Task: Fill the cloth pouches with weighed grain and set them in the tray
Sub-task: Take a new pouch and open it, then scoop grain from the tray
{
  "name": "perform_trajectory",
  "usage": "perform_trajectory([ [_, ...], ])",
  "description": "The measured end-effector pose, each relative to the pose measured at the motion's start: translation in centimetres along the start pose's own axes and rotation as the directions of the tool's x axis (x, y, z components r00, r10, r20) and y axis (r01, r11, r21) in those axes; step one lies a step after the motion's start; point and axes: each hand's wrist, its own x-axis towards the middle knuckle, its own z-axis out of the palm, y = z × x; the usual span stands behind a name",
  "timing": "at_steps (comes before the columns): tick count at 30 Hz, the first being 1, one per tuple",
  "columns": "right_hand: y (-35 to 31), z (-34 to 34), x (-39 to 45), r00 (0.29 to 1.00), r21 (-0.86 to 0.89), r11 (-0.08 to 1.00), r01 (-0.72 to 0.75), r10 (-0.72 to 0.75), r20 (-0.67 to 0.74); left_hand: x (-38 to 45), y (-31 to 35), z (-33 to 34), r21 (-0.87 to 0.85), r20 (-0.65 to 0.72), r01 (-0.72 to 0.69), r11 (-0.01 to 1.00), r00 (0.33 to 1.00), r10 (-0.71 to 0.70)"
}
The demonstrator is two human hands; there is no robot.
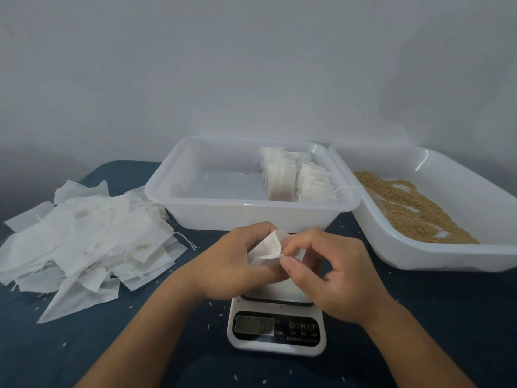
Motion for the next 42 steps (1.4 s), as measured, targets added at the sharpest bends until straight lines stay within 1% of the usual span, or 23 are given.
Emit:
perform_trajectory([
  [5,-0.1,-0.1,-0.1,0.999,0.055,0.998,0.021,-0.019,-0.044,-0.1,0.1,-0.1,0.027,0.047,0.031,0.999,0.998,-0.032],
  [8,0.0,-0.1,-0.1,0.999,0.054,0.998,0.04,-0.038,-0.037,-0.1,0.0,-0.1,0.03,0.044,0.036,0.999,0.998,-0.037],
  [10,0.0,-0.1,-0.1,0.997,0.043,0.998,0.053,-0.051,-0.056,0.0,-0.1,-0.1,0.042,0.018,0.039,0.998,0.999,-0.04],
  [11,0.0,-0.3,0.0,0.994,0.035,0.998,0.059,-0.055,-0.093,0.1,-0.2,-0.1,0.04,-0.002,0.04,0.998,0.999,-0.04],
  [13,0.4,-1.1,0.2,0.97,0.008,0.998,0.058,-0.055,-0.236,0.1,-0.2,-0.1,0.016,-0.034,0.037,0.999,0.999,-0.037],
  [14,0.6,-1.7,0.4,0.941,-0.021,0.999,0.036,-0.041,-0.335,0.1,-0.3,-0.1,0.013,-0.044,0.027,1.0,0.999,-0.027],
  [15,1.1,-2.6,0.5,0.897,-0.053,0.998,-0.018,-0.008,-0.442,0.0,-0.3,-0.2,0.014,-0.052,0.016,1.0,0.999,-0.015],
  [17,2.2,-5.1,0.8,0.758,-0.068,0.972,-0.223,0.129,-0.64,0.0,-0.5,-0.3,0.016,-0.069,0.006,1.0,0.998,-0.005],
  [18,3.0,-6.6,1.0,0.69,-0.062,0.936,-0.347,0.21,-0.693,0.0,-0.6,-0.3,0.013,-0.083,0.006,1.0,0.997,-0.005],
  [19,3.8,-8.3,1.1,0.65,-0.075,0.881,-0.468,0.285,-0.704,0.0,-0.6,-0.3,0.011,-0.098,0.008,1.0,0.995,-0.006],
  [20,4.8,-10.1,1.2,0.641,-0.12,0.806,-0.58,0.361,-0.677,0.1,-0.6,-0.3,0.015,-0.111,0.008,1.0,0.994,-0.006],
  [22,6.9,-13.1,1.3,0.646,-0.276,0.609,-0.744,0.546,-0.534,0.2,-0.7,-0.1,0.029,-0.133,0.004,1.0,0.991,-0.001],
  [23,7.8,-14.2,1.2,0.616,-0.36,0.5,-0.787,0.649,-0.446,0.3,-0.7,0.1,0.031,-0.142,0.002,1.0,0.99,0.003],
  [24,8.5,-14.8,1.2,0.569,-0.436,0.404,-0.804,0.736,-0.368,0.3,-0.7,0.3,0.033,-0.152,-0.003,0.999,0.988,0.007],
  [25,9.0,-15.1,1.3,0.518,-0.501,0.329,-0.8,0.799,-0.303,0.3,-0.7,0.5,0.036,-0.165,-0.007,0.999,0.986,0.013],
  [26,9.3,-15.1,1.5,0.483,-0.561,0.282,-0.779,0.84,-0.249,0.4,-0.8,0.7,0.041,-0.178,-0.011,0.999,0.984,0.018],
  [27,9.4,-15.0,1.8,0.466,-0.609,0.265,-0.748,0.862,-0.198,0.4,-0.8,0.8,0.045,-0.19,-0.014,0.999,0.982,0.023],
  [30,9.9,-14.0,3.2,0.443,-0.716,0.278,-0.641,0.895,-0.049,0.5,-0.9,1.3,0.047,-0.216,-0.03,0.998,0.976,0.04],
  [32,10.1,-13.1,3.9,0.408,-0.785,0.255,-0.565,0.913,0.003,0.5,-1.0,1.5,0.052,-0.223,-0.027,0.998,0.974,0.038],
  [37,10.4,-11.9,4.6,0.383,-0.862,0.176,-0.475,0.924,-0.022,0.5,-1.3,1.1,0.043,-0.214,-0.006,0.999,0.977,0.015],
  [42,11.2,-13.8,4.5,0.327,-0.879,0.157,-0.451,0.945,0.002,0.5,-1.4,1.0,0.035,-0.22,-0.027,0.999,0.975,0.034],
])
